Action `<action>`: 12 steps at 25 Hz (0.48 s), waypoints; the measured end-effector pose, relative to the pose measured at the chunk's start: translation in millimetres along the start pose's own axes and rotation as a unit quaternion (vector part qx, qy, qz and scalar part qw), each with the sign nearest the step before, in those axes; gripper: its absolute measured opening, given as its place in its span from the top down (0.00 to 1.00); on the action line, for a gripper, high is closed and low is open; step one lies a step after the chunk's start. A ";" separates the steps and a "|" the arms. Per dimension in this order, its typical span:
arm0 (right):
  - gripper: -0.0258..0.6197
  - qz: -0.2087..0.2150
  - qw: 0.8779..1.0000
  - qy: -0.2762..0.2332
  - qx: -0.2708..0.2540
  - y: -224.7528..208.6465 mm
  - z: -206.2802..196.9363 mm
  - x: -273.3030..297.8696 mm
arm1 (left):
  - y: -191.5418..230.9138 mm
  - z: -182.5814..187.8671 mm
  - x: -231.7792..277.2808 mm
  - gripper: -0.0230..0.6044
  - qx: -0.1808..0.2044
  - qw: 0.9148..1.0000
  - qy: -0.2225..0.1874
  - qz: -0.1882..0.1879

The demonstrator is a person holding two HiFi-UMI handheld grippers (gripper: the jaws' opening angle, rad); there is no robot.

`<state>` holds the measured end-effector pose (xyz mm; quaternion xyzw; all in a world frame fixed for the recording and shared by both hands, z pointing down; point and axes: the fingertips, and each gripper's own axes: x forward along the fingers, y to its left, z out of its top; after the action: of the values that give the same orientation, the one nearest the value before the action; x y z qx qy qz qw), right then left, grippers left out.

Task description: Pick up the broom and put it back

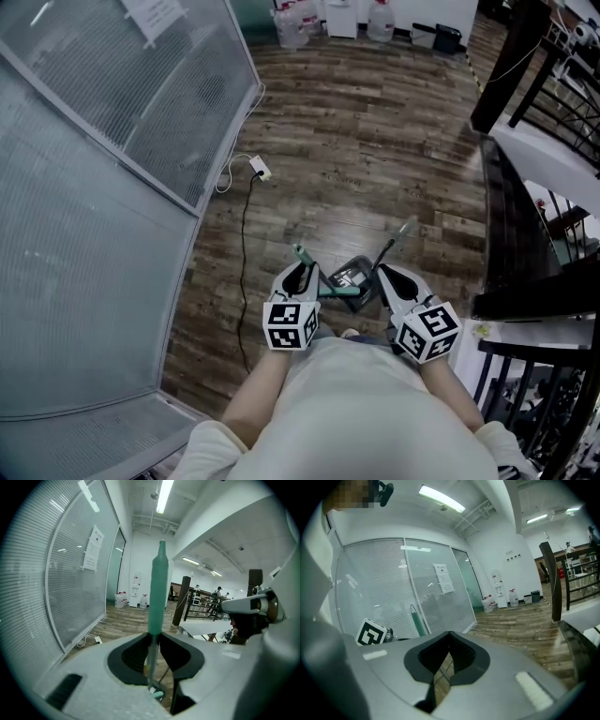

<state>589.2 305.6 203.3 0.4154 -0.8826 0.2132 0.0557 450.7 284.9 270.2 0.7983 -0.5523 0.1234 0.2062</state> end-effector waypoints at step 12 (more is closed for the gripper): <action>0.95 0.029 0.999 0.011 0.007 12.7 -0.1 13.7 | 27.3 8.1 -12.8 0.83 -0.037 0.998 -0.019 0.039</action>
<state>570.7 303.1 203.0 0.3873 -0.8921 0.2258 0.0565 420.4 283.4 262.8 0.7705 -0.5907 0.0956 0.2199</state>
